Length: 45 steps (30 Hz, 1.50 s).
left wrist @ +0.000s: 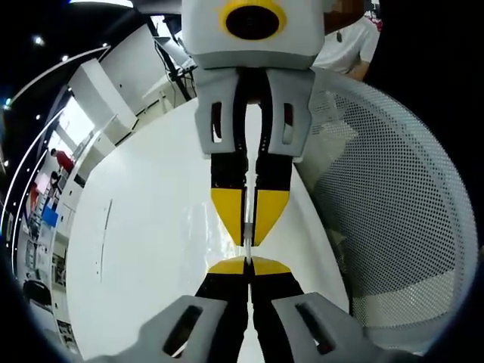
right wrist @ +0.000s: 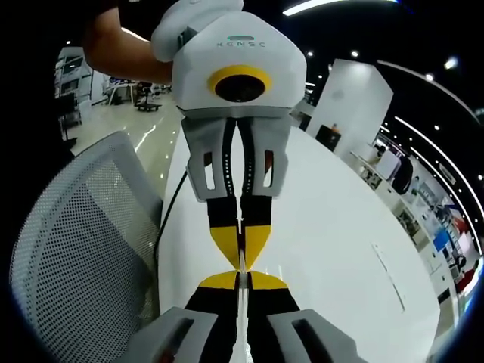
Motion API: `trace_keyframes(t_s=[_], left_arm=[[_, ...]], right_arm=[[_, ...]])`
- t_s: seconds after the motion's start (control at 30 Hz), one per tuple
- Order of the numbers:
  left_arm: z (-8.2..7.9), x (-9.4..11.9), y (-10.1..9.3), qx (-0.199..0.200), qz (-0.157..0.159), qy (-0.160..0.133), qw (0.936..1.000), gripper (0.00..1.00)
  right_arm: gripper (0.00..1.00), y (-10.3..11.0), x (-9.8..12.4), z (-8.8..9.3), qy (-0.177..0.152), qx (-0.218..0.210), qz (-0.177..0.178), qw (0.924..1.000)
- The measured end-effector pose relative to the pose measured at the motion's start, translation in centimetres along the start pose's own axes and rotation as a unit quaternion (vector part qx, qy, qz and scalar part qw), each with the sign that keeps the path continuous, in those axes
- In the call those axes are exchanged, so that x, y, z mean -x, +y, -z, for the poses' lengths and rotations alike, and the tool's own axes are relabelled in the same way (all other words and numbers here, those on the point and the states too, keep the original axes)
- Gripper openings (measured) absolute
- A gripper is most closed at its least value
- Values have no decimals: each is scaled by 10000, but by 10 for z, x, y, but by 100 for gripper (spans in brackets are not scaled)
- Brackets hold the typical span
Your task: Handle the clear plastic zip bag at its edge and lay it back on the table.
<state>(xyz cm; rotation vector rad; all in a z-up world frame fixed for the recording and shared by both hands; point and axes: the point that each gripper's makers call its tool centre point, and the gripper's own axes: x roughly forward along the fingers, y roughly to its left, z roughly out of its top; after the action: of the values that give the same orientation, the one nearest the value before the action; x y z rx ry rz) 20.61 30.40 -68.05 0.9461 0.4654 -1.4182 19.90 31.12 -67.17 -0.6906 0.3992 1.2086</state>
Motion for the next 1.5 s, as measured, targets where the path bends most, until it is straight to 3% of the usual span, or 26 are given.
trace_keyframes(t_s=[1.5], left_arm=[[-1, 0, 1, -30, -61, -49, 10000, 0]], right_arm=[[0, 1, 1, 1, 3, -61, 43, 10000]])
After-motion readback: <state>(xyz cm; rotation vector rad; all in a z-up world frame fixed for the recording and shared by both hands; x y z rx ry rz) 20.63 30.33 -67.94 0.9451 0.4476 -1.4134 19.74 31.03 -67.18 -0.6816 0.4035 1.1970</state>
